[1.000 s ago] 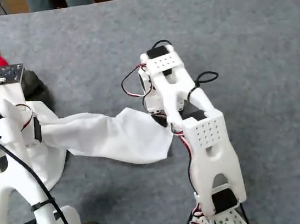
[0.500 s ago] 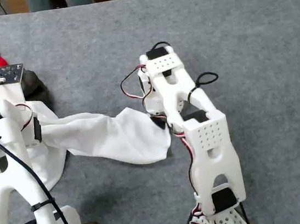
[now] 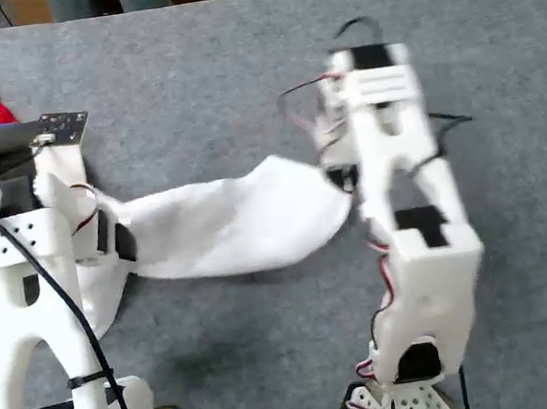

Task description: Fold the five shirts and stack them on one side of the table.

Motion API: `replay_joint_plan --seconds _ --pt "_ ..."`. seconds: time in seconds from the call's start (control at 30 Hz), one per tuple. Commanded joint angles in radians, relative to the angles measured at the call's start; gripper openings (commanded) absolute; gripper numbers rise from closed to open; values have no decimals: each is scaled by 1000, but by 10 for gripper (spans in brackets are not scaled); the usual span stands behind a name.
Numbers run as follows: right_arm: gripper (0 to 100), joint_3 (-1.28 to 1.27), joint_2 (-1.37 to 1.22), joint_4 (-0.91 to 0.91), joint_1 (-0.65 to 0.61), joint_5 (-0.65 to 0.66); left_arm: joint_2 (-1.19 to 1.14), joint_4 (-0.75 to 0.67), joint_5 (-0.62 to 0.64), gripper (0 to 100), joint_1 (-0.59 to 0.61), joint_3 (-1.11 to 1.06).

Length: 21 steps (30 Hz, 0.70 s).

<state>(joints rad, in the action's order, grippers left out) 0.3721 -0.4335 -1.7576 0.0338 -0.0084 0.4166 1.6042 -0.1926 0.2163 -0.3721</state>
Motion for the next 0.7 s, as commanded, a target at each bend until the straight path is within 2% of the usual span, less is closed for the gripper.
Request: replay_joint_plan --seconds 0.0,0.2,0.43,0.57,0.67 --pt "13 12 157 -8 138 100 21 11 55 288 -48 64" --pt "13 10 269 -3 344 290 26 11 64 289 -128 71" --pt "13 -1 298 -3 574 591 20 3 64 289 -200 61" --pt "13 -58 259 21 646 724 18 -43 69 288 -243 36" --pt "13 -124 219 118 680 749 20 -106 150 288 -266 12"
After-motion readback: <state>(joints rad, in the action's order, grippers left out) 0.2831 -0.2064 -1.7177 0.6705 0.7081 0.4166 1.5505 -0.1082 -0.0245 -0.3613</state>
